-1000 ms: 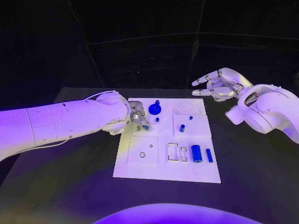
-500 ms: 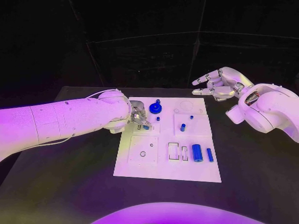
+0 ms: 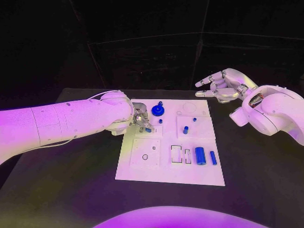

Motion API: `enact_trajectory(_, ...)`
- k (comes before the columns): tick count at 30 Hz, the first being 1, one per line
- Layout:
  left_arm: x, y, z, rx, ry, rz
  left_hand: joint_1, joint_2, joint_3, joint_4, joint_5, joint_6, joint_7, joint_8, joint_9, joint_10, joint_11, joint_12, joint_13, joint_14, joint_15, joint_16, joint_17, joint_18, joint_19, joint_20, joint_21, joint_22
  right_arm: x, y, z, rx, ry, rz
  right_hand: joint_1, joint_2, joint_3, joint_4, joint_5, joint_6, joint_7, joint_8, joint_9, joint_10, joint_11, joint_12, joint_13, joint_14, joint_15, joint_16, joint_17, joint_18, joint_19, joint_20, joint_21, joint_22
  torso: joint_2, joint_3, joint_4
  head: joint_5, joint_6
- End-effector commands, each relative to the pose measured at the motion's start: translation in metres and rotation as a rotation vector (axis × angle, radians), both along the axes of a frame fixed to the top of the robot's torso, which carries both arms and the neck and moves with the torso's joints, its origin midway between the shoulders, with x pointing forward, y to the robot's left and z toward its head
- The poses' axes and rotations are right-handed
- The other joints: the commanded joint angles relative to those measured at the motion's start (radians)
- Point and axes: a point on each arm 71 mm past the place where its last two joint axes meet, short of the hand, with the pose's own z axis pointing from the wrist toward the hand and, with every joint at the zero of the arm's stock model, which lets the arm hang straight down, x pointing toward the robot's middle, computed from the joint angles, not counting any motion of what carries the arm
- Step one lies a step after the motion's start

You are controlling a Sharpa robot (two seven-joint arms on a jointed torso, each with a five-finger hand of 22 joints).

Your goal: Assemble the parts on the task board

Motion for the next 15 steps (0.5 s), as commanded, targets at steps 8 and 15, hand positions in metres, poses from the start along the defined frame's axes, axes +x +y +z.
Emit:
enact_trajectory(8, 0.0001, -0.0018, -0.0036, 0.027, 0.03, -0.019, -0.069, -0.003, 0.002, -0.051, -0.007, 0.03, -0.011, 0.007, 0.005, 0.01, -0.006, 0.01, 0.0, 0.107, -0.005, 0.003, 0.263, -0.016, 0.006, -0.004, -0.002, 0.005, -0.0003, 0.0017, 0.0016, 0.005, -0.003, 0.011, 0.001, 0.003, -0.008, 0.003, 0.004, 0.002, -0.001, 0.005, -0.001, -0.002, -0.006, -0.006, -0.003, 0.024, -0.006, -0.006, -0.004, 0.019, -0.008, 0.001, -0.008, -0.003, 0.001, 0.0006, 0.0002, 0.0, 0.001)
enact_trajectory(15, 0.0015, -0.0051, -0.0041, 0.031, 0.033, -0.025, -0.092, 0.001, -0.047, -0.028, -0.007, 0.038, -0.013, 0.005, 0.005, 0.011, -0.008, 0.012, -0.001, 0.107, -0.008, 0.003, 0.263, -0.016, 0.007, -0.006, -0.001, 0.008, -0.0005, 0.0025, 0.0017, 0.006, -0.005, 0.015, -0.032, -0.005, -0.042, 0.025, 0.006, 0.001, -0.002, 0.008, -0.002, -0.001, -0.005, -0.003, -0.006, 0.025, -0.006, -0.009, -0.005, 0.02, -0.008, 0.001, -0.011, -0.006, 0.001, 0.0003, -0.0005, 0.0, 0.0)
